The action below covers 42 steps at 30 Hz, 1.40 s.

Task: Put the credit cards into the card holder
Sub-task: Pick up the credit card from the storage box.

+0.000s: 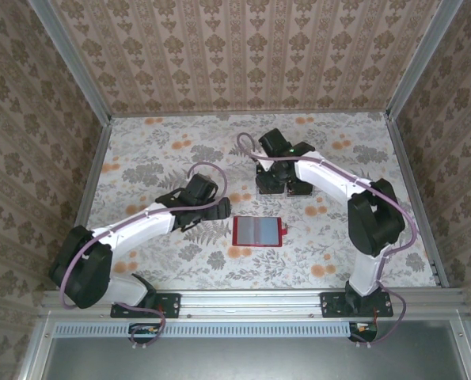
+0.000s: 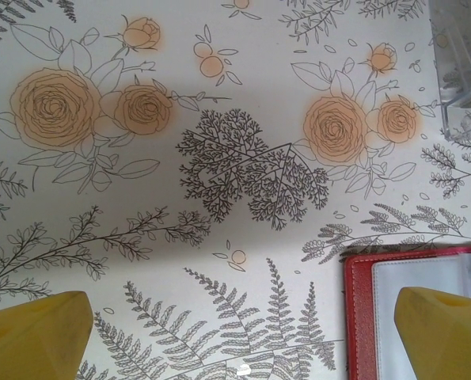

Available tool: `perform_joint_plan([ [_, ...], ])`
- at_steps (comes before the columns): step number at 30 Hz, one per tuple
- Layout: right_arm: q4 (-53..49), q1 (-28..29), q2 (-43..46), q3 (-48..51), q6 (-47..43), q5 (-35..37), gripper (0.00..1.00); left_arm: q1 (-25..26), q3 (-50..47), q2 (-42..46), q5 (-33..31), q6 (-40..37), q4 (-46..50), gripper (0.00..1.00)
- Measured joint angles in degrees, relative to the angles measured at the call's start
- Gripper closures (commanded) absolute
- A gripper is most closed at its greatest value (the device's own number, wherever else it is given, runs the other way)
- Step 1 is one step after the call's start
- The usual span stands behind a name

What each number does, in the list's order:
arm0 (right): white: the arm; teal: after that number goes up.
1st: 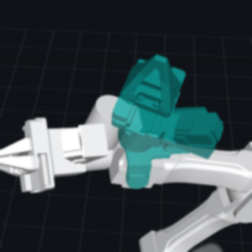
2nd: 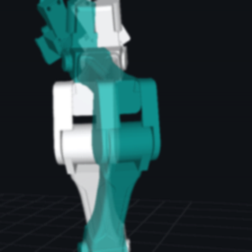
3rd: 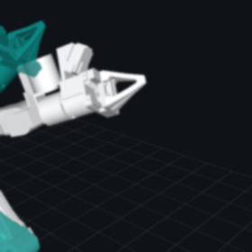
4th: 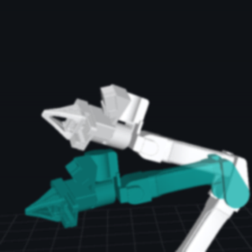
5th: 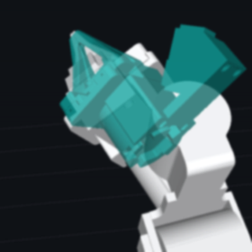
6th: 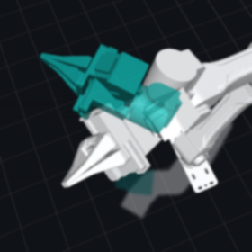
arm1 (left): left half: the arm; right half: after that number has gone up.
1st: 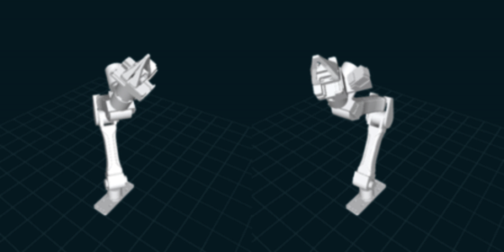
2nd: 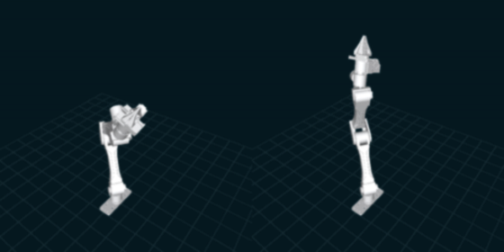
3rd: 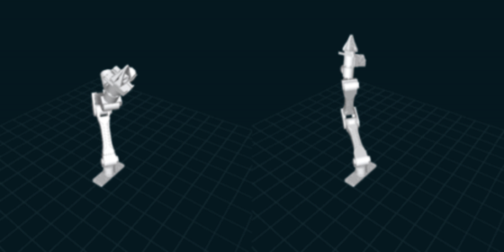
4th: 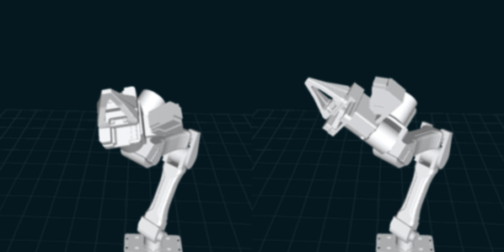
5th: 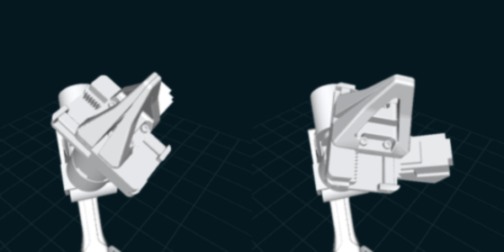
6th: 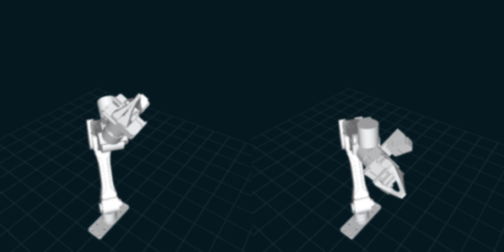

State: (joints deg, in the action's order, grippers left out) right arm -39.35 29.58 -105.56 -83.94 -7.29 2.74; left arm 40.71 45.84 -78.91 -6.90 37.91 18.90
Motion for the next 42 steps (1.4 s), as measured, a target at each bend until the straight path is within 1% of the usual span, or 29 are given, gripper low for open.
perform_joint_plan([
  [9,0.0,1.3,-3.5,-1.9,-3.2,1.6,0.47,-2.2,0.0,-0.5,0.7,0.0,-0.1,0.00],
  [15,0.0,2.0,-5.2,-2.2,-3.7,2.5,0.48,-2.6,0.0,-0.5,1.1,0.0,-0.1,0.00],
  [26,0.2,2.1,-6.2,-1.7,-5.2,6.2,0.52,-2.9,-0.1,-0.5,1.4,0.2,-0.3,0.00],
  [34,0.3,2.1,-6.2,-1.0,-6.5,7.9,0.56,-2.9,-0.1,-0.9,2.0,0.7,-1.2,0.00],
  [41,0.6,2.1,-6.2,-0.4,-7.6,8.9,0.62,-2.9,-0.1,-1.2,2.2,0.9,-1.4,0.00],
  [42,0.6,2.1,-6.2,-0.4,-7.7,8.9,0.64,-2.9,-0.1,-1.3,2.2,0.9,-1.4,0.00],
])
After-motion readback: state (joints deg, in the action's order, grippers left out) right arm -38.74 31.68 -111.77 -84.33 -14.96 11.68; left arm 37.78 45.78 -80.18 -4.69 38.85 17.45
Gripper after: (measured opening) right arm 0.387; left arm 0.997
